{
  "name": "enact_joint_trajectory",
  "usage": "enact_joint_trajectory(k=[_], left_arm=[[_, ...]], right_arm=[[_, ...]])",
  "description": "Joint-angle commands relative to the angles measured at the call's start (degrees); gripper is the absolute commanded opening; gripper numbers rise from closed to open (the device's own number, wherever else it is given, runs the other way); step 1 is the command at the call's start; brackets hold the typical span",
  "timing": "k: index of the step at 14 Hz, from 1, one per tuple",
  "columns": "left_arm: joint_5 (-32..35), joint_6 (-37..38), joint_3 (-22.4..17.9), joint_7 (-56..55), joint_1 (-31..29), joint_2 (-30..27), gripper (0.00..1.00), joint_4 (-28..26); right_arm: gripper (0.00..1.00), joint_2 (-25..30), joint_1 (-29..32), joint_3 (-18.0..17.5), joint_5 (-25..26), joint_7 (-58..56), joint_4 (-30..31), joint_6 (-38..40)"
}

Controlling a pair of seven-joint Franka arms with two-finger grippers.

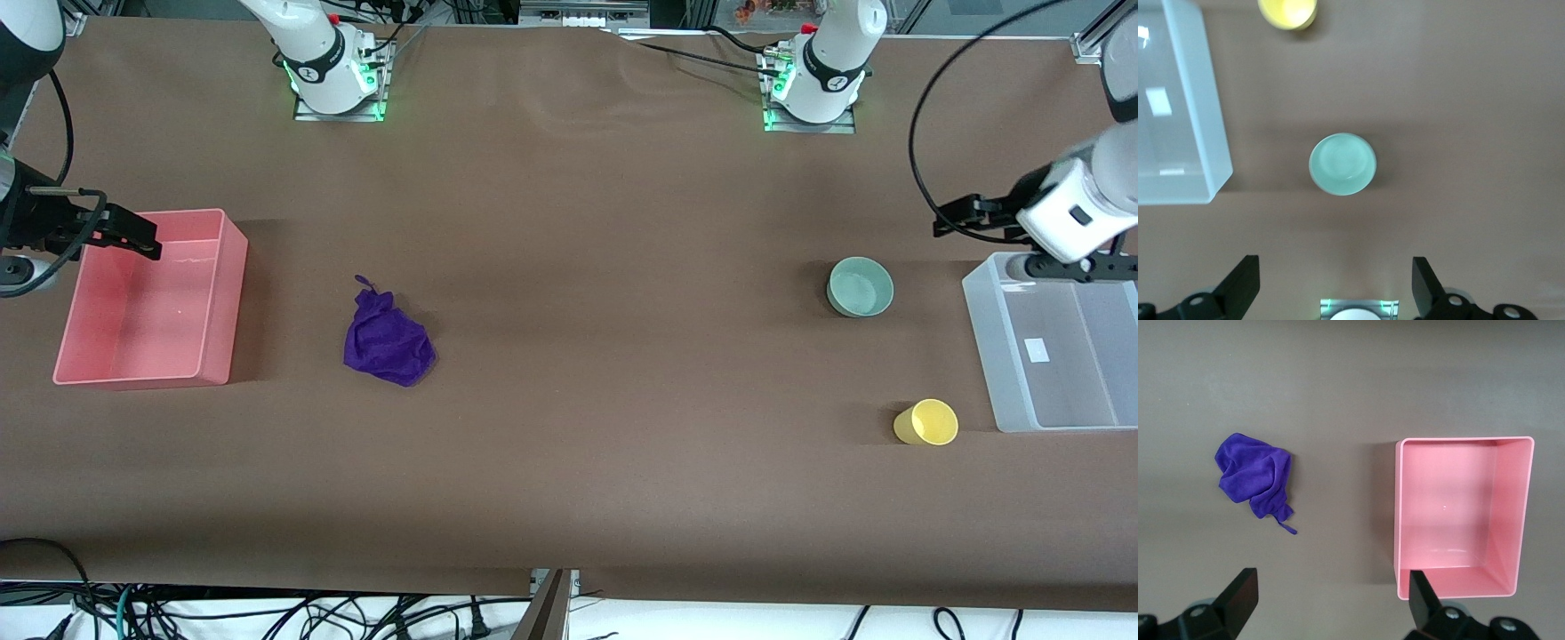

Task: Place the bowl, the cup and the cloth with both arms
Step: 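Reach the right gripper to the purple cloth while the left gripper reaches the green bowl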

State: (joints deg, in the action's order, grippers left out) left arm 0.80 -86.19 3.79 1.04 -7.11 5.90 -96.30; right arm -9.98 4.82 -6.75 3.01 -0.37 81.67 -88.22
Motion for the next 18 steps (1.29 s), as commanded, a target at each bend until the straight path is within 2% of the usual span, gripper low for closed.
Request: enact_joint_trajectory(k=[1,4,7,8,10,13,14,16,18], left_arm=[[4.19,-2.46,0.25,1.85,-1.68,3.59,1.00,-2.55],[3.86,-18.77,0.43,7.03,-5.62,2.55,1.00,-16.06],[3.68,-43.01,0.43,8.62,-6.42,2.89,0.99,-31.70],[3.68,-49.71,0.43,9.76,-6.86,3.68,0.96,-35.76],[3.68,-55.56,0.43,10.91,-7.66,7.27,0.69,-37.82],[3.51,-57.50,0.60,10.91,-7.66,11.50,0.12,-37.73],[3.51,-57.60,0.60,10.91,-7.66,12.20,0.00,-37.64],[3.42,-57.60,0.69,10.91,-7.66,12.56,0.00,-37.47],[3.42,-57.33,0.78,10.82,-7.66,12.04,0.00,-36.94]], right_arm=[[1.00,-0.47,-0.33,-1.33,-0.55,-0.33,1.29,-1.07],[1.00,-6.78,-1.39,-1.51,-0.20,-0.42,2.17,-4.22],[1.00,-7.33,-1.82,-1.69,-0.81,-0.51,12.96,-18.78],[1.00,-7.85,-2.79,-1.69,-0.81,-0.51,16.03,-23.44],[1.00,-11.18,-4.46,-1.69,-0.81,0.28,19.39,-30.66],[1.00,-16.72,-8.32,-1.78,-0.81,0.55,19.76,-36.91],[1.00,-18.48,-9.03,-1.78,-0.81,0.64,19.76,-38.24],[1.00,-20.68,-10.00,-1.78,-0.81,3.61,20.80,-40.35],[1.00,-20.60,-10.18,-2.74,-0.81,5.21,23.17,-42.29]])
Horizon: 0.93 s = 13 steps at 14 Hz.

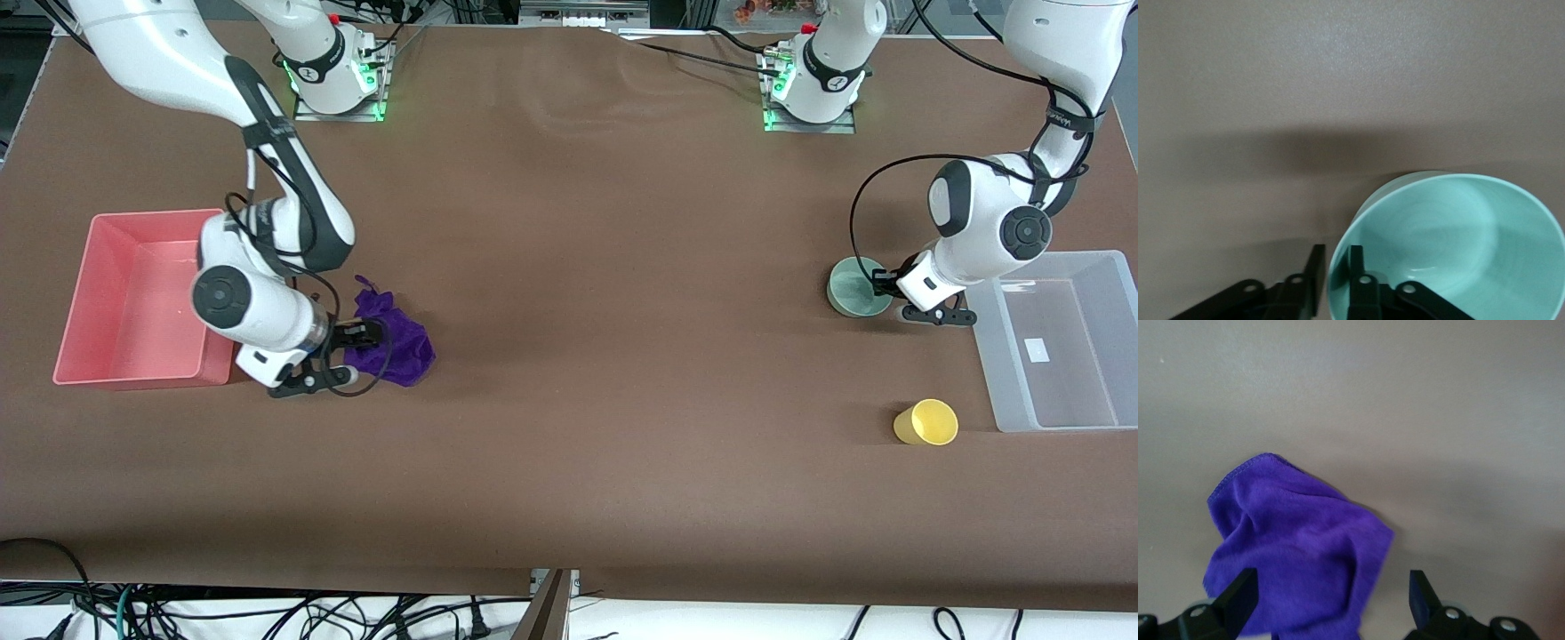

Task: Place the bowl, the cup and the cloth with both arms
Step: 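Grasp the purple cloth with the right gripper while the left gripper grasps the bowl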

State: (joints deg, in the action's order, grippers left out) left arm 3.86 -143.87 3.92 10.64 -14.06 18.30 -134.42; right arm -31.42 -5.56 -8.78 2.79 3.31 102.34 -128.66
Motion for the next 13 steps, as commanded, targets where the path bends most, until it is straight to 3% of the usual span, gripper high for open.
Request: enact_joint_trajectory(k=[1,3,4,5,7,8,11,13], left_arm=[[0.36,0.96,0.74,1.31,-0.71,-1.33,0.00,1.53],[0.45,5.06,0.83,1.58,-0.62,-5.45,0.00,3.10],[0.45,10.14,0.83,1.66,-0.62,-7.03,0.00,5.90],[0.45,17.15,0.83,2.45,-0.62,-7.83,0.00,10.10],[0.45,30.52,0.39,6.74,-0.88,-7.58,0.00,20.20],[0.62,35.28,0.21,8.85,-1.93,-7.32,0.00,24.60],[1.42,38.49,0.04,20.60,-8.06,-4.25,0.00,32.97],[1.59,37.44,0.12,28.52,-13.69,0.74,0.00,37.54]], right_arm=[[1.00,0.84,0.11,-0.71,-0.59,1.53,3.47,-1.95],[1.00,0.75,0.11,-0.80,-0.59,1.53,6.01,-3.78],[1.00,0.75,0.11,-0.80,-0.59,1.53,7.77,-5.71],[0.94,0.66,0.11,-0.71,-0.59,1.53,9.18,-7.90],[0.24,0.58,0.20,-0.71,-0.59,0.92,10.16,-8.72],[0.00,0.49,0.11,-0.80,-0.59,1.09,10.16,-8.63],[0.00,0.75,0.20,-0.71,-0.51,0.30,7.62,-6.71],[0.00,1.27,0.55,-0.63,-0.42,-0.23,3.50,-1.01]])
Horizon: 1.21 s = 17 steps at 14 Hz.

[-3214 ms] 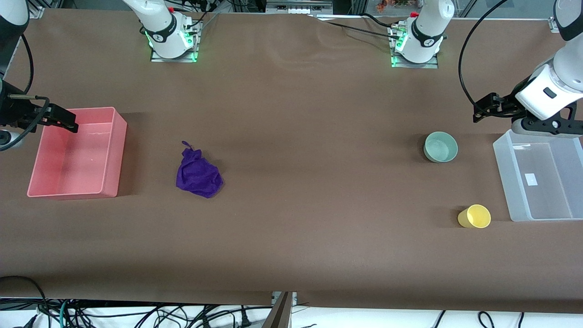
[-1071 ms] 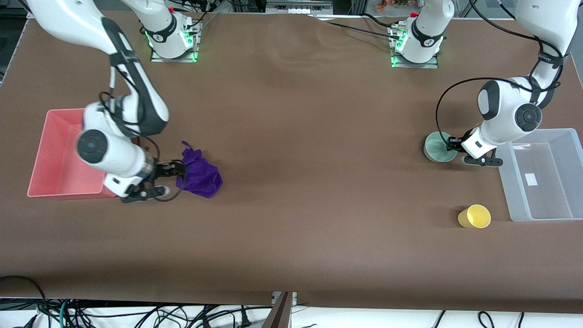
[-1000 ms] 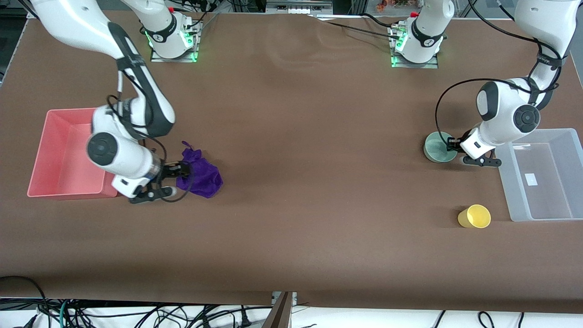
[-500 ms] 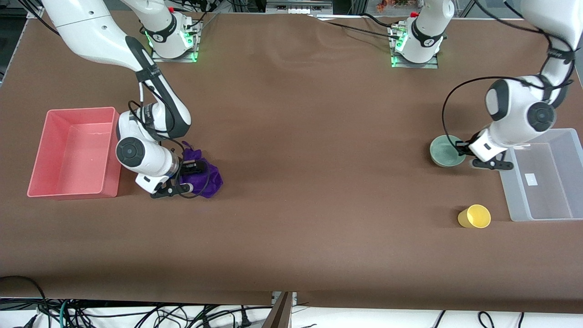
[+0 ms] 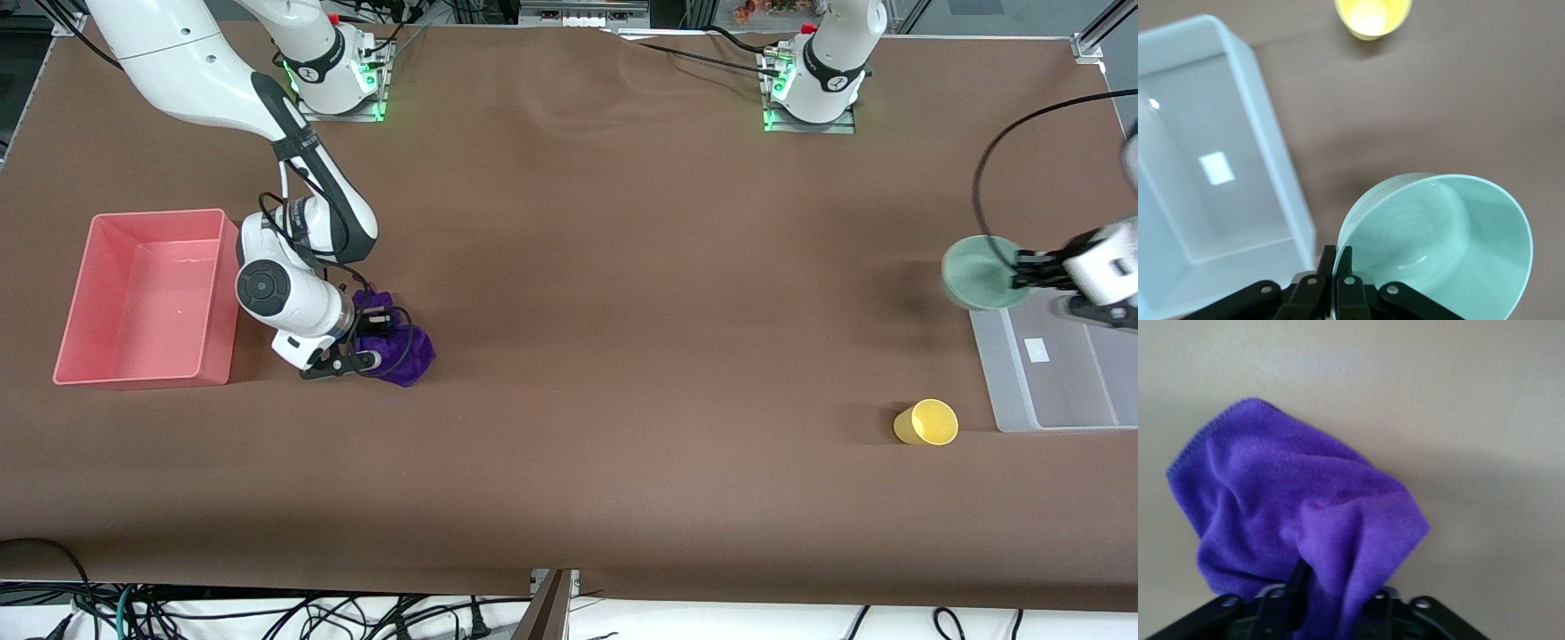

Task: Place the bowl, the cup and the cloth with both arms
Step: 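Carry the cloth into the pink bin while the left gripper places the bowl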

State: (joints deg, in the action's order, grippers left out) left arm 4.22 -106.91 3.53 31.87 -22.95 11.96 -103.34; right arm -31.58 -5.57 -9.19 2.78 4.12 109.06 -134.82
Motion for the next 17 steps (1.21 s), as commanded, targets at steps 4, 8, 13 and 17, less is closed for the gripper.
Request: enact_joint_trajectory(k=[4,8,13,17], left_arm=[[0.27,-5.84,0.60,19.44,-13.51,20.43,0.00,14.73],[-0.79,-18.23,0.68,22.70,-16.16,28.01,0.00,14.83],[-0.53,-17.02,1.12,22.62,-15.55,24.88,0.99,14.92],[0.00,-2.29,5.86,20.00,-11.96,18.97,0.99,20.61]], right_arm=[[0.00,3.80,1.78,0.57,-0.50,-8.14,-15.24,22.88],[0.00,6.01,3.11,7.93,0.11,-20.69,-30.45,48.46],[0.00,6.27,3.99,26.39,-0.67,-42.25,-29.36,53.79],[0.00,6.01,4.95,28.79,-1.38,-42.18,-20.14,49.41]])
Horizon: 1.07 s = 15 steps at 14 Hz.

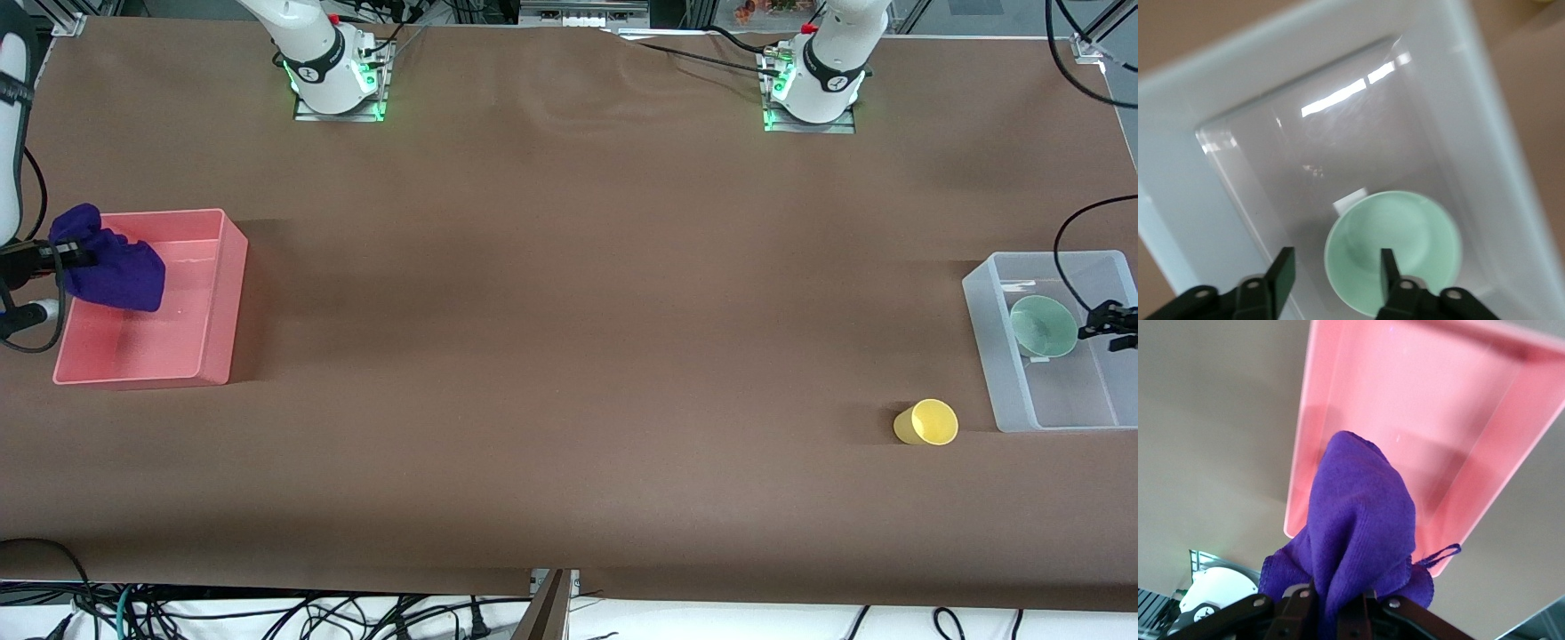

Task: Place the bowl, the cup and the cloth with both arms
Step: 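Carry the cloth into the pink bin while the left gripper places the bowl, then release the cloth in the pink bin while the left gripper grasps the cup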

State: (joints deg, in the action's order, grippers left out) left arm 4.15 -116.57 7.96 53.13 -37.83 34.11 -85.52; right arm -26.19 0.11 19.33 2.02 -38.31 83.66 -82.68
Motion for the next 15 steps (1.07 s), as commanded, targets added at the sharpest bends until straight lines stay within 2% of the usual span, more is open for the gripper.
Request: enact_joint_trajectory(k=[1,4,5,6,7,9,12,13,14,15], left_arm=[[0.07,10.80,1.61,-4.23,5.28,-3.17,0.99,5.25],[-0.02,12.95,1.44,-17.48,12.84,-2.30,0.99,5.45],[-0.28,12.08,1.27,-22.66,15.21,-0.12,0.96,5.71],[-0.11,9.11,1.26,-27.07,16.46,2.08,0.95,5.89],[-0.19,2.99,1.26,-29.63,17.16,4.01,0.95,5.97],[-0.28,-6.44,1.26,-31.58,19.09,6.05,0.94,5.28],[-0.54,-6.74,1.26,-35.81,19.37,7.37,0.88,4.31],[-0.63,-7.09,1.18,-35.98,19.46,8.07,0.78,3.96],[-0.72,-7.35,1.26,-36.07,19.37,9.90,0.73,4.56],[-0.81,-7.61,1.26,-36.16,18.93,11.14,0.59,4.57]], right_arm=[[0.00,0.61,-0.64,0.36,-0.61,0.86,7.64,-4.41],[0.00,-0.35,-0.20,0.79,-1.57,0.96,12.39,-8.53],[0.39,-1.14,-0.02,1.06,-1.84,0.96,12.75,-10.56],[0.99,-1.32,-0.02,1.15,-1.93,0.87,12.67,-11.27],[1.00,-0.28,-0.19,1.15,-2.63,0.96,12.32,-10.93],[1.00,3.67,-0.20,1.06,-7.62,0.78,11.01,-10.58],[1.00,6.85,-0.46,-3.40,-8.52,3.05,4.44,-6.12],[1.00,7.29,-0.46,-5.86,-8.35,7.07,2.15,-3.40],[1.00,7.47,-0.63,-8.76,-7.91,13.37,0.12,-0.76],[1.00,7.90,-0.64,-11.66,-7.82,20.49,-1.64,1.44]])
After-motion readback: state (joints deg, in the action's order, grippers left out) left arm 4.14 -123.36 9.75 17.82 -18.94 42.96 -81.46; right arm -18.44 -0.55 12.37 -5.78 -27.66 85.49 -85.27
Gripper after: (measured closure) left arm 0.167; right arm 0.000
